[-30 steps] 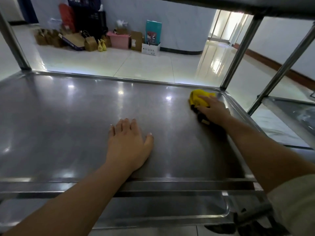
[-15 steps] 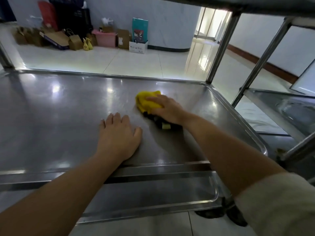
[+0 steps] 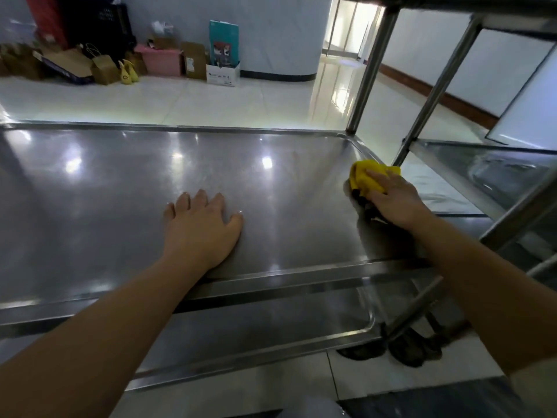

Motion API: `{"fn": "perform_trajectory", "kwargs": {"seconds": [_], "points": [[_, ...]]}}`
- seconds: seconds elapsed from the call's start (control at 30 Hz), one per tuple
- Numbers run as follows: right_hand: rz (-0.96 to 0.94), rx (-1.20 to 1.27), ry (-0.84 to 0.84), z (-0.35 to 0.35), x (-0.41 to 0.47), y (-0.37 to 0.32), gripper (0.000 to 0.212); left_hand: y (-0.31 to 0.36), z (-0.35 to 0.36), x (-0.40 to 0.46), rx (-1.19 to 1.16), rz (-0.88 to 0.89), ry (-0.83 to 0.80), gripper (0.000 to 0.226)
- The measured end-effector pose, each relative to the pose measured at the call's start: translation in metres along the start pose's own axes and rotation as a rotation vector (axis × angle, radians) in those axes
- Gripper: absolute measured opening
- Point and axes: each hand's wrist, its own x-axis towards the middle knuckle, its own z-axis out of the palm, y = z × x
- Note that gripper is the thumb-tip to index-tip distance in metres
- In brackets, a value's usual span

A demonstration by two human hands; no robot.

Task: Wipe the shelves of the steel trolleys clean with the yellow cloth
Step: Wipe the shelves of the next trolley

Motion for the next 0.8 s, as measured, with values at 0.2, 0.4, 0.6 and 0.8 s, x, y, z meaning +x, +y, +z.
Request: {"fn": "perform_trajectory", "kwargs": {"seconds": [0.2,0.4,0.6,0.8], "points": [[-0.191,0.055,-0.008,0.007,-0.079,-0.040,0.051,-0.003,0.005,0.008,0.061,0.010,-0.020,0.069],[-0.340,0.110,-0.092,0.001,-0.124,-0.064,0.058,0.001,-0.008,0.009,0.099,0.031,-0.029,0.059],[0.011,-0.009,-0.011,-0.002,-0.096,-0.041,0.053,-0.019,-0.038,-0.020,-0.014,0.283,-0.088,0.085],[-0.102,0.064,-0.039,0.031,-0.109,-0.141,0.052,-0.062,-0.032,-0.087,-0.054,0.260,0.006,0.084]]}}
